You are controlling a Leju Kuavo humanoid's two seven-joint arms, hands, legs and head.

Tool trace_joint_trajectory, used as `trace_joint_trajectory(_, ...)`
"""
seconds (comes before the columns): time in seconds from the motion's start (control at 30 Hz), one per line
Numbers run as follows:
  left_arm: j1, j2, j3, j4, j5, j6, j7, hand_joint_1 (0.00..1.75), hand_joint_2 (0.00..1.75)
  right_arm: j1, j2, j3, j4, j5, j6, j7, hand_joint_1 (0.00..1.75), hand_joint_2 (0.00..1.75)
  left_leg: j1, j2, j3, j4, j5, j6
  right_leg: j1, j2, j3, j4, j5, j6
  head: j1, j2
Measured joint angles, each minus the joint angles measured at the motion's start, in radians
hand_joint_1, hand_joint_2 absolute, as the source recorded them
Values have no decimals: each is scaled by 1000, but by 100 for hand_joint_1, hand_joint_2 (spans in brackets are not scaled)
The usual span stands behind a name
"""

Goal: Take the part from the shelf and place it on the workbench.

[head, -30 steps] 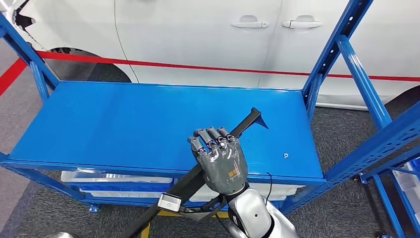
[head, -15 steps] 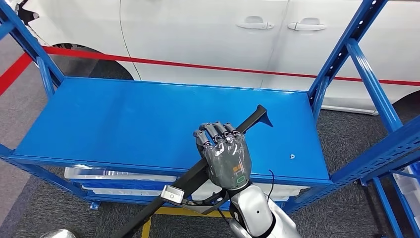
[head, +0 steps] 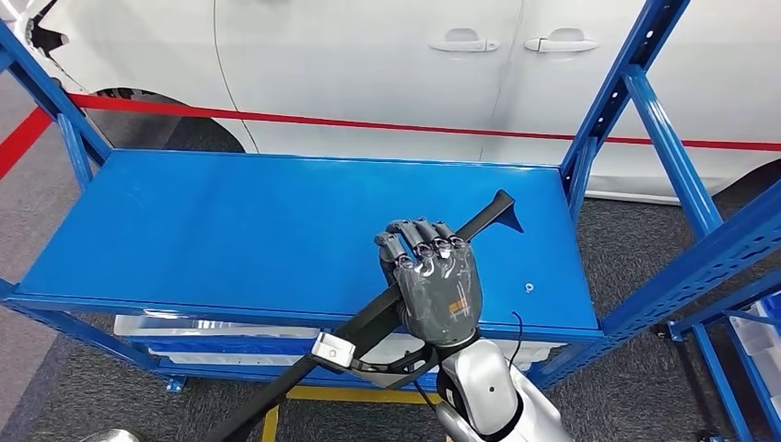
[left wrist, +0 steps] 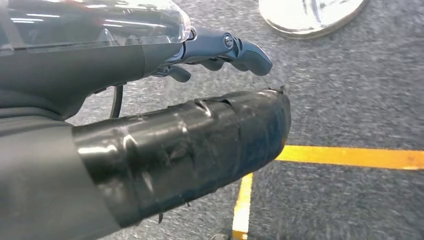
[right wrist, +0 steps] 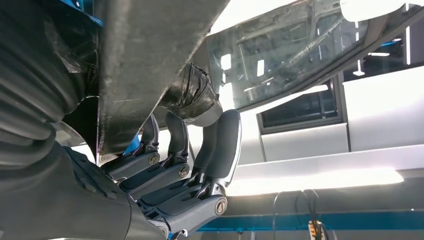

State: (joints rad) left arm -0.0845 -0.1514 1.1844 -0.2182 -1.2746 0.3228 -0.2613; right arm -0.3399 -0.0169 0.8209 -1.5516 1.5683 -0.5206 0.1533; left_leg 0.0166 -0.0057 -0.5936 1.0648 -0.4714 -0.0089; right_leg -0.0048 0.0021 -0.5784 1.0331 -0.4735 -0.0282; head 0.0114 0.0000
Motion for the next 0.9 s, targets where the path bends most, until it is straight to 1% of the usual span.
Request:
trace_joint_trajectory(0.03, 0, 0, 0, 0, 1, -4, -5, 0, 87, 0, 0, 2, -1, 0, 0, -2, 175, 175, -2, -1, 14, -32, 6, 4, 2, 0, -2, 2, -1, 4, 0, 0)
trace_joint_trajectory(0.1, -1, 0, 0, 0, 4, -13, -16, 0, 175, 0, 0, 7, -3, 0, 0, -8, 175, 175, -4, -2, 15, -43, 5, 13, 3, 0, -4, 2, 0, 13, 1, 0)
trace_joint_trajectory(0.13, 0, 0, 0, 0, 6, -18, -21, 0, 175, 0, 0, 11, -3, 1, 0, -11, 175, 175, -2, -1, 16, -46, 8, 19, 2, 0, -4, 4, -2, 18, 1, 0)
trace_joint_trajectory(0.17, 0, 0, 0, 0, 6, -21, -25, 0, 175, 0, 1, 14, -3, 1, 1, -14, 175, 175, 0, -1, 18, -50, 11, 25, 1, 0, -8, 14, -11, 23, 1, 0)
trace_joint_trajectory(0.2, 0, 0, 0, 0, 6, -24, -28, 0, 175, 0, 1, 16, -3, 2, 1, -16, 175, 175, 2, 0, 19, -54, 14, 32, 0, 0, -20, 42, -31, 28, 1, 0)
trace_joint_trajectory(0.23, 0, 0, 0, 0, 6, -25, -30, 0, 175, 1, 1, 18, -3, 2, 1, -17, 175, 175, 3, 1, 19, -56, 15, 37, -2, 0, -42, 92, -61, 33, 1, 0)
trace_joint_trajectory(0.27, -1, 0, 0, 0, 6, -25, -32, 0, 175, 2, 1, 19, -3, 2, 1, -17, 175, 175, 3, 1, 19, -56, 15, 41, -3, 0, -73, 158, -95, 37, 2, 0)
trace_joint_trajectory(0.3, 0, 1, 0, 0, 6, -26, -33, 0, 175, 3, 1, 19, -3, 2, 1, -17, 175, 175, 3, 1, 18, -55, 15, 42, -5, 0, -104, 224, -121, 40, 1, 0)
trace_joint_trajectory(0.33, 0, 2, 0, 0, 6, -26, -34, 0, 175, 5, 0, 19, -3, 2, 1, -17, 175, 175, 2, 1, 17, -54, 15, 42, -7, -1, -126, 269, -133, 42, 1, 0)
trace_joint_trajectory(0.37, 0, 2, 0, 0, 6, -26, -34, 0, 175, 6, 0, 19, -3, 2, 1, -17, 175, 175, 2, 1, 17, -53, 14, 42, -8, -1, -133, 280, -124, 43, 1, 0)
trace_joint_trajectory(0.4, 0, 2, 0, 0, 6, -26, -35, 0, 175, 7, 1, 19, -3, 2, 1, -17, 175, 175, 2, 0, 18, -51, 12, 42, -9, -1, -120, 251, -97, 42, 1, 0)
trace_joint_trajectory(0.43, 0, 2, 0, 0, 6, -26, -35, 0, 175, 7, 1, 19, -3, 2, 1, -18, 175, 175, 2, -1, 19, -50, 10, 41, -9, -1, -91, 190, -60, 39, 1, 0)
trace_joint_trajectory(0.47, 0, 2, 0, 0, 6, -28, -35, 0, 175, 7, 1, 19, -3, 2, 1, -18, 175, 175, 2, -2, 20, -48, 8, 38, -8, -1, -57, 122, -30, 34, 1, 0)
trace_joint_trajectory(0.5, 0, 1, 0, 0, 5, -30, -35, 0, 175, 6, 1, 19, -3, 3, 1, -20, 175, 175, 0, -2, 19, -45, 6, 34, -6, -1, -30, 62, -9, 29, 1, 0)
trace_joint_trajectory(0.53, 0, 0, 0, 0, 3, -32, -35, 0, 175, 7, 1, 19, -3, 3, 1, -22, 175, 175, -1, -2, 18, -44, 6, 29, -3, -1, -14, 24, -1, 25, 1, 0)
trace_joint_trajectory(0.6, 0, -1, 0, 0, 0, -38, -35, 0, 175, 7, 2, 19, -3, 3, 2, -27, 175, 175, -3, -2, 14, -46, 7, 18, 3, 1, -12, 7, -1, 19, 1, 0)
trace_joint_trajectory(0.63, 0, 0, 0, 0, -1, -39, -35, 0, 175, 8, 3, 19, -3, 3, 2, -30, 175, 175, -2, -1, 13, -47, 6, 12, 0, 2, -11, 4, 1, 15, 1, 0)
trace_joint_trajectory(0.67, 1, 0, 0, 0, -2, -39, -35, 0, 175, 8, 4, 19, -3, 3, 2, -32, 175, 175, -1, -1, 11, -41, 0, 7, -3, 2, -9, 0, 4, 9, 0, 0)
trace_joint_trajectory(0.7, 0, 1, 0, 0, -2, -37, -35, 0, 175, 7, 7, 19, -3, 3, 2, -35, 175, 175, -1, 0, 3, -18, -17, 2, -6, 1, -7, -6, 7, 2, 0, 0)
trace_joint_trajectory(0.73, 0, 2, 0, 0, -1, -34, -33, 0, 175, 8, 10, 19, -3, 3, 2, -37, 175, 175, 0, 0, -16, 26, -45, -2, -9, -1, -4, -10, 9, -3, -1, 0)
trace_joint_trajectory(0.8, 0, 2, 1, 0, 0, -22, -24, 0, 175, 9, 14, 19, -2, 3, 2, -41, 175, 175, 2, 0, -74, 157, -109, -7, -6, -3, -4, -10, 9, -8, -2, 0)
trace_joint_trajectory(0.83, 1, 2, 1, 0, 0, -13, -16, 0, 175, 10, 15, 19, 0, 2, 3, -43, 175, 175, 2, 0, -100, 212, -127, -9, -5, -4, -5, -9, 8, -9, -2, 0)
trace_joint_trajectory(0.87, 1, 2, 1, 0, 0, 1, -7, 0, 175, 11, 15, 19, 1, 2, 3, -44, 175, 175, 2, 0, -111, 235, -126, -10, -4, -4, -5, -9, 8, -9, -2, 0)
trace_joint_trajectory(0.9, 1, 2, 1, 0, 0, 16, 2, 0, 175, 11, 16, 19, 2, 2, 4, -45, 175, 175, 2, 0, -102, 217, -105, -9, -3, -3, -4, -7, 7, -9, -2, 0)
